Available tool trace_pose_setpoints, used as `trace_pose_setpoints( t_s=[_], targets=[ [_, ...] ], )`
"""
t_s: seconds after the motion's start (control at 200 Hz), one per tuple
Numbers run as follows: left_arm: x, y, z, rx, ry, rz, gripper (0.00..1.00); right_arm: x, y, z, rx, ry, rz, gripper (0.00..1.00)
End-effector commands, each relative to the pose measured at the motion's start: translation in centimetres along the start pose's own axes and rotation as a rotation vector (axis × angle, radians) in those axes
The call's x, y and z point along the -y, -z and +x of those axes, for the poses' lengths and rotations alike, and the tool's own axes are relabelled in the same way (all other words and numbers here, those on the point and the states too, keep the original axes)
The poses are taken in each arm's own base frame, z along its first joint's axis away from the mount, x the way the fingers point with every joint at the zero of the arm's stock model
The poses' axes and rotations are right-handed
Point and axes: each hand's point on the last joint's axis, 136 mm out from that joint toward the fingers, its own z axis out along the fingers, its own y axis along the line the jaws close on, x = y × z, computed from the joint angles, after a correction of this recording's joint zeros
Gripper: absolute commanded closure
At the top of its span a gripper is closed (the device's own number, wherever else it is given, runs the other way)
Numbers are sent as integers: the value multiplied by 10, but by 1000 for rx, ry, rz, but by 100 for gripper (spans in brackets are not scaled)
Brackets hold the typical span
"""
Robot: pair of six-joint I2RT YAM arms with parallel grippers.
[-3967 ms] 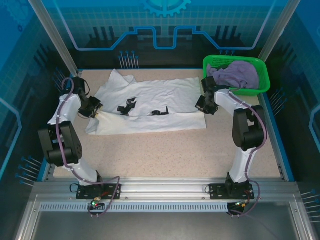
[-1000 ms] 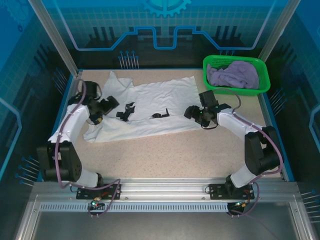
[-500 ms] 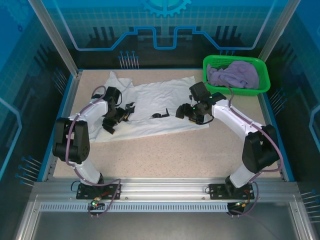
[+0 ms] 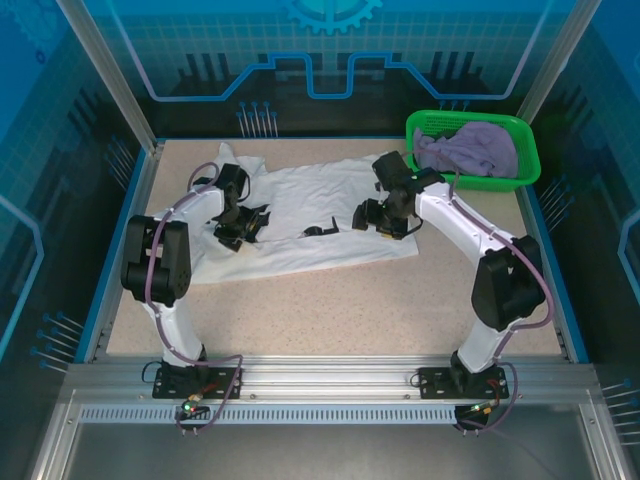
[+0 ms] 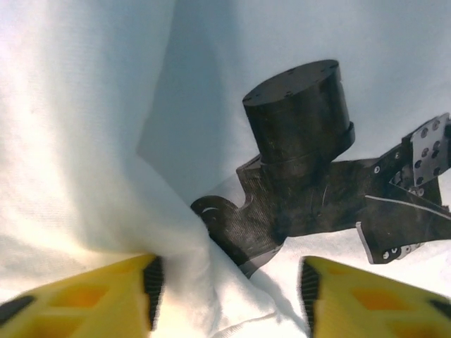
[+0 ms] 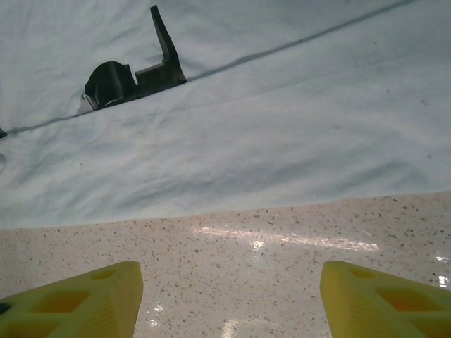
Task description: Fold and stack the t-shirts
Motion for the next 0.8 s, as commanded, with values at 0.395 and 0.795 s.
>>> trace_pose_setpoints(
  t_s=[0.395,0.795],
  targets=[
    [-4,23,9,8,-30,309,100,1,-16,0,-85,-32,27,37],
    [-93,18,71,-159,-76,410,95,-8,-44,20,-172,26,26,45]
  ],
)
